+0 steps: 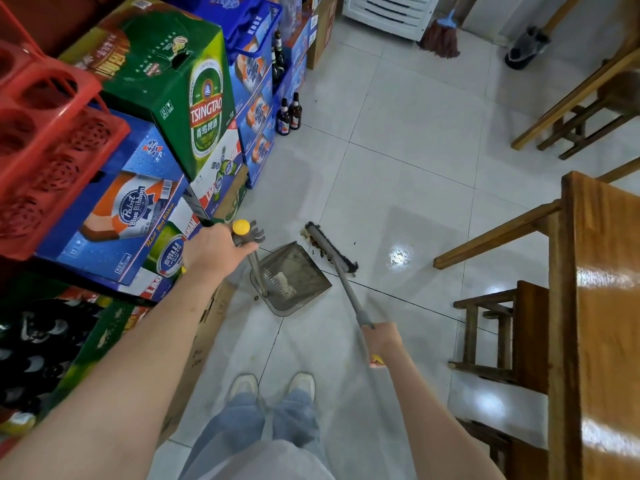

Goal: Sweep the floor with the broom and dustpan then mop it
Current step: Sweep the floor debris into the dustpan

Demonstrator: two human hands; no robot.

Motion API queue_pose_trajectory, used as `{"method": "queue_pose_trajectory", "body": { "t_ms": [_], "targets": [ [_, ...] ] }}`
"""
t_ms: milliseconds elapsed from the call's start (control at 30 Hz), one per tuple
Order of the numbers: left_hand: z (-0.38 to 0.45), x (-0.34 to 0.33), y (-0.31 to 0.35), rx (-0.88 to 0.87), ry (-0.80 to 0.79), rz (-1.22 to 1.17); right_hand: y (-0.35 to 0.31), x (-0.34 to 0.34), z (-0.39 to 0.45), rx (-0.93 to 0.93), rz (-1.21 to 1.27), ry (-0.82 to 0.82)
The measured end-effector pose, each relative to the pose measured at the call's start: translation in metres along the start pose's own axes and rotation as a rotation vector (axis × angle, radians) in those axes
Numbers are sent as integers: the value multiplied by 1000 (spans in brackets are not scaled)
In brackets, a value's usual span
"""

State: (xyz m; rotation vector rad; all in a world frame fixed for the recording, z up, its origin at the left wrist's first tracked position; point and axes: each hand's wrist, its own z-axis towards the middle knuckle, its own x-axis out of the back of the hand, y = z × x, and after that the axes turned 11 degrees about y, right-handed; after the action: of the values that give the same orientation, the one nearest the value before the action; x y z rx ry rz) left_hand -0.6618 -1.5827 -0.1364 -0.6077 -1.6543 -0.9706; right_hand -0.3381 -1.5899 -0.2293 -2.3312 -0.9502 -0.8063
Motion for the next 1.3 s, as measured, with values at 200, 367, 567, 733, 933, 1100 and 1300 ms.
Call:
{"method": "queue_pose_trajectory", "body": {
  "t_ms": [200, 367, 567, 733, 933, 1100, 1300],
  "targets": [
    [-1, 1, 0, 11, 2, -17, -4, 8, -20, 17, 20, 47],
    [-3, 6, 4, 18, -1, -11, 0, 17, -16, 36, 24, 81],
    [1, 6, 6, 29, -22, 18, -17, 36, 13, 19, -46, 121],
    [3, 3, 3, 17, -10, 12, -24, 37, 30, -1, -85, 107],
    [4, 0, 2, 9, 0, 19, -23, 17, 15, -39, -86, 49],
    [0, 3, 3, 0, 5, 28, -21, 7, -5, -26, -54, 12],
    [-2, 6, 0, 7, 9, 14, 6, 16, -20, 60, -74, 80]
  ]
}}
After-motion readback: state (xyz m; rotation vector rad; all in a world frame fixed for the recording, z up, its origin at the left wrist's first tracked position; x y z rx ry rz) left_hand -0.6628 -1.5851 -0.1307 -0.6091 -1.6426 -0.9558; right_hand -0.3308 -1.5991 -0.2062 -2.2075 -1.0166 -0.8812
